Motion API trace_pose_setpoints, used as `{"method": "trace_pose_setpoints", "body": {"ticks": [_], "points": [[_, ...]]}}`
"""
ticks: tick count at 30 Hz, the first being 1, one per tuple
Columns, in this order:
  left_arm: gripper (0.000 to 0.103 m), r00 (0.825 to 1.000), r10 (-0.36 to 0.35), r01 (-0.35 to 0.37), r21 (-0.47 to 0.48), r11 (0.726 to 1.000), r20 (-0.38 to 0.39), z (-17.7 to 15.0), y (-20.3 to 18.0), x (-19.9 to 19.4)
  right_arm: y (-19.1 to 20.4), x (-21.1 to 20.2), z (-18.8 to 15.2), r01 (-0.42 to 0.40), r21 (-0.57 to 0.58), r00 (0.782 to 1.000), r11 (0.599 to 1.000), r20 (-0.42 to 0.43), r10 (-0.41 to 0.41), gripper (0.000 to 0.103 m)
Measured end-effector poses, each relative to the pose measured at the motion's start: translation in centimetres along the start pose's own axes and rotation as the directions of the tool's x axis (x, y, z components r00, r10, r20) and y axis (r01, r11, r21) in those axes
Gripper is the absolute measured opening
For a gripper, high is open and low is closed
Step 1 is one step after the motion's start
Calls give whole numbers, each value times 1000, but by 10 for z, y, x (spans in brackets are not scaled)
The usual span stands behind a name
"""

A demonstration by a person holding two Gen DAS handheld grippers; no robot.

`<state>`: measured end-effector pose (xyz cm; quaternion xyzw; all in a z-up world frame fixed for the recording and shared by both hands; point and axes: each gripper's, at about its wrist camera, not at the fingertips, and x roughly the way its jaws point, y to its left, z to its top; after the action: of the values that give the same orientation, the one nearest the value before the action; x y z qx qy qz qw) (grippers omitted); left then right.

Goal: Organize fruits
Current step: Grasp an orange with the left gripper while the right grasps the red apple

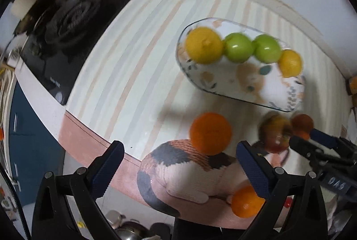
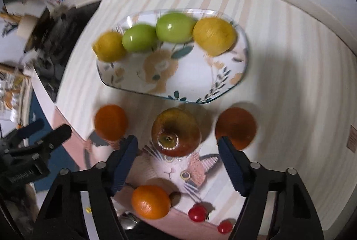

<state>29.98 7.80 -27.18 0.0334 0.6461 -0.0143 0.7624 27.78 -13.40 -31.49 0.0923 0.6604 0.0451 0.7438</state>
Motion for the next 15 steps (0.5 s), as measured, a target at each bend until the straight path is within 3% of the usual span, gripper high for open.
{"method": "trace_pose_setpoints", "body": {"ticks": [3, 6, 9, 15], "points": [[103, 1000, 2, -3, -20, 1000, -29, 3, 8, 14, 7, 22, 1, 43, -31, 999, 999, -28, -44, 69], [103, 999, -14, 13, -25, 1000, -49, 7, 10, 24, 14, 33, 2, 30, -53, 999, 998, -26, -31, 64], [103, 996, -47, 45, -19, 999, -74, 11, 6, 33, 21, 34, -1, 58, -86, 998, 995, -28, -61, 64], [103, 984, -113, 119, 37, 992, -137, 18, -16, 58, 12, 29, -21, 38, -91, 995, 995, -84, -46, 63]]}}
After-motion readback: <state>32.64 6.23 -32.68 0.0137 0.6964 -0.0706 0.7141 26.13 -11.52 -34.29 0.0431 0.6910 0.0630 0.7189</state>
